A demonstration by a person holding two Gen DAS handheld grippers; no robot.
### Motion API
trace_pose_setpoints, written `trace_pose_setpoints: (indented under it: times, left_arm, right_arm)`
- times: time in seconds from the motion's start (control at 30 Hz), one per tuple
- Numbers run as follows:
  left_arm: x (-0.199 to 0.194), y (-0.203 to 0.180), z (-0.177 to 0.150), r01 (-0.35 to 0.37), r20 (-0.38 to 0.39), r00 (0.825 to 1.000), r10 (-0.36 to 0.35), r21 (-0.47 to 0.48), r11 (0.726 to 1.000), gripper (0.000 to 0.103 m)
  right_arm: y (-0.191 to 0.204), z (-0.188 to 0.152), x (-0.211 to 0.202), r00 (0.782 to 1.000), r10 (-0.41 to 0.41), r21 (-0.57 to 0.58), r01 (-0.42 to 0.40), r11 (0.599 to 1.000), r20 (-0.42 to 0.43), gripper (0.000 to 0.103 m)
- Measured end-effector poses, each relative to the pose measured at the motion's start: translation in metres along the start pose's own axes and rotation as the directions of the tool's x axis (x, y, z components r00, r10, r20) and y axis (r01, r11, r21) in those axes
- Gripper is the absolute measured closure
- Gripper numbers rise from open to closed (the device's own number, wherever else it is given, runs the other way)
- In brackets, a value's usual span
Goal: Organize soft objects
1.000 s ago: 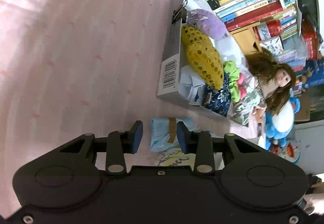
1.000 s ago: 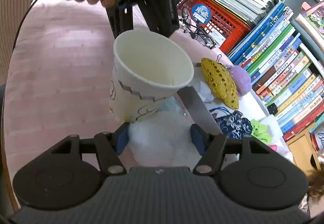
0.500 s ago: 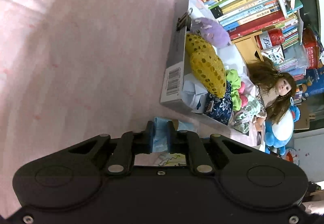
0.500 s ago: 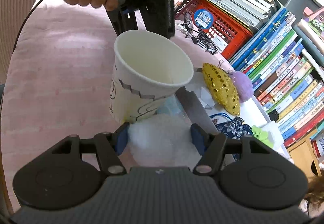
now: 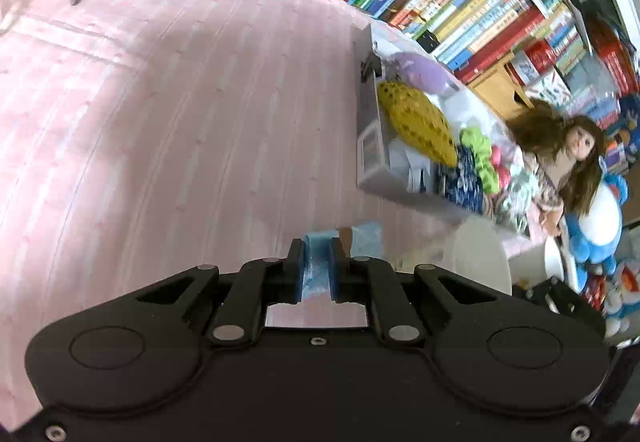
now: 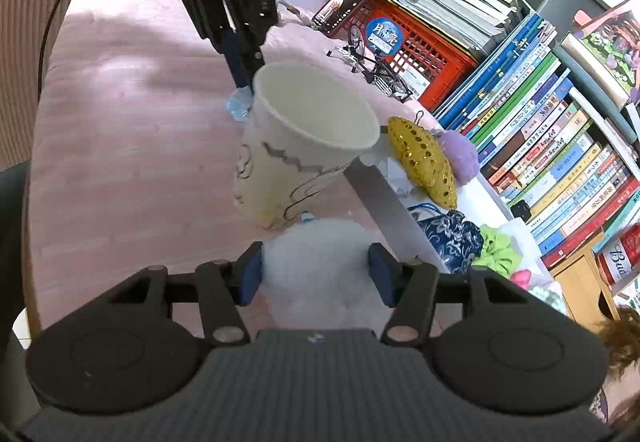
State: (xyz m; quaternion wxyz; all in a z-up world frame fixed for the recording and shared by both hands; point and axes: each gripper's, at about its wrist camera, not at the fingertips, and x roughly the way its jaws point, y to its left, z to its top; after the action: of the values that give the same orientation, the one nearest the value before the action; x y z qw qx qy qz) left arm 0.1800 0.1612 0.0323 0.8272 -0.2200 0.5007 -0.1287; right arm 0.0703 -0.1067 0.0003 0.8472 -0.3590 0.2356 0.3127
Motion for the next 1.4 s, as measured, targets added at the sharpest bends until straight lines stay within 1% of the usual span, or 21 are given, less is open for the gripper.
trace_pose_setpoints:
  times: [0.17, 0.23, 0.27, 0.3, 0.33, 0.37, 0.4, 0.43, 0.5, 0.57, 0.6, 0.63, 0.67, 0.73, 0.83, 0.93, 1.0, 1.1, 1.23, 1.37, 1.4]
  left_arm:
    - [-0.013, -0.011, -0.033, -0.06, 0.013, 0.998, 0.059, 0.102, 0.993, 0.092]
    - [-0.016, -0.014, -0.047, -0.07, 0.013, 0.998, 0.069, 0.125, 0.99, 0.092]
    - [-0.018, -0.014, -0.053, -0.076, 0.017, 0.997, 0.074, 0.136, 0.988, 0.092]
    - [-0.02, -0.015, -0.06, -0.088, 0.028, 0.996, 0.085, 0.146, 0.985, 0.092]
    - [-0.023, -0.016, -0.066, -0.102, 0.045, 0.994, 0.097, 0.158, 0.982, 0.089]
    - [-0.027, -0.018, -0.073, -0.123, 0.07, 0.991, 0.112, 0.177, 0.977, 0.088]
    - [-0.029, -0.02, -0.078, -0.148, 0.1, 0.986, 0.131, 0.192, 0.97, 0.082]
    - [-0.032, -0.022, -0.084, -0.179, 0.134, 0.979, 0.153, 0.213, 0.96, 0.073]
    - [-0.035, -0.029, -0.094, -0.245, 0.195, 0.961, 0.197, 0.264, 0.933, 0.061]
    - [-0.036, -0.036, -0.103, -0.3, 0.252, 0.941, 0.226, 0.313, 0.901, 0.058]
    - [-0.036, -0.04, -0.106, -0.325, 0.279, 0.931, 0.237, 0.332, 0.886, 0.053]
    - [-0.034, -0.042, -0.109, -0.35, 0.31, 0.918, 0.248, 0.34, 0.873, 0.05]
    - [-0.031, -0.043, -0.111, -0.364, 0.327, 0.91, 0.254, 0.339, 0.867, 0.05]
    - [-0.024, -0.045, -0.112, -0.376, 0.344, 0.903, 0.259, 0.335, 0.864, 0.05]
    - [-0.015, -0.05, -0.111, -0.369, 0.362, 0.9, 0.244, 0.333, 0.868, 0.049]
    - [-0.005, -0.058, -0.111, -0.374, 0.378, 0.896, 0.233, 0.359, 0.855, 0.046]
    - [0.002, -0.062, -0.111, -0.384, 0.384, 0.893, 0.236, 0.373, 0.845, 0.043]
    - [0.009, -0.064, -0.11, -0.403, 0.408, 0.879, 0.246, 0.359, 0.842, 0.043]
    - [0.011, -0.06, -0.108, -0.393, 0.408, 0.88, 0.243, 0.34, 0.854, 0.043]
    - [0.007, -0.059, -0.11, -0.394, 0.41, 0.879, 0.243, 0.34, 0.854, 0.043]
    - [0.005, -0.059, -0.111, -0.395, 0.415, 0.878, 0.239, 0.344, 0.852, 0.041]
  right_arm:
    - [0.008, -0.005, -0.013, 1.0, -0.009, 0.028, 0.009, 1.0, 0.004, 0.044]
    - [0.01, -0.008, -0.021, 1.0, -0.012, 0.053, 0.012, 0.999, 0.008, 0.048]
    - [0.011, -0.009, -0.024, 1.0, -0.014, 0.068, 0.014, 0.998, 0.009, 0.048]
    - [0.013, -0.01, -0.028, 1.0, -0.018, 0.083, 0.017, 0.996, 0.012, 0.047]
    - [0.014, -0.011, -0.032, 1.0, -0.023, 0.099, 0.021, 0.995, 0.017, 0.041]
    - [0.015, -0.013, -0.035, 0.999, -0.034, 0.119, 0.031, 0.992, 0.026, 0.043]
    - [0.015, -0.016, -0.038, 0.998, -0.044, 0.144, 0.038, 0.989, 0.034, 0.043]
    - [0.016, -0.018, -0.041, 0.997, -0.06, 0.173, 0.051, 0.984, 0.045, 0.042]
    - [0.017, -0.022, -0.045, 0.994, -0.091, 0.221, 0.075, 0.972, 0.066, 0.039]
    - [0.017, -0.025, -0.046, 0.989, -0.119, 0.265, 0.094, 0.96, 0.082, 0.032]
    - [0.016, -0.026, -0.046, 0.988, -0.128, 0.292, 0.099, 0.951, 0.084, 0.028]
    - [0.015, -0.026, -0.044, 0.987, -0.131, 0.318, 0.096, 0.943, 0.089, 0.027]
    - [0.015, -0.026, -0.042, 0.987, -0.135, 0.347, 0.096, 0.933, 0.091, 0.026]
    - [0.013, -0.026, -0.037, 0.985, -0.148, 0.395, 0.101, 0.913, 0.089, 0.023]
    - [0.008, -0.028, -0.029, 0.984, -0.154, 0.453, 0.099, 0.886, 0.085, 0.019]
    - [0.006, -0.028, -0.022, 0.985, -0.158, 0.485, 0.104, 0.868, 0.073, 0.019]
    - [0.005, -0.028, -0.018, 0.986, -0.15, 0.498, 0.097, 0.862, 0.069, 0.019]
    - [0.007, -0.026, -0.012, 0.987, -0.149, 0.497, 0.101, 0.862, 0.057, 0.018]
    - [0.011, -0.025, -0.006, 0.987, -0.153, 0.491, 0.113, 0.863, 0.042, 0.017]
    - [0.011, -0.026, -0.004, 0.987, -0.156, 0.505, 0.118, 0.855, 0.034, 0.017]
    - [0.01, -0.026, -0.003, 0.987, -0.155, 0.508, 0.116, 0.853, 0.035, 0.017]
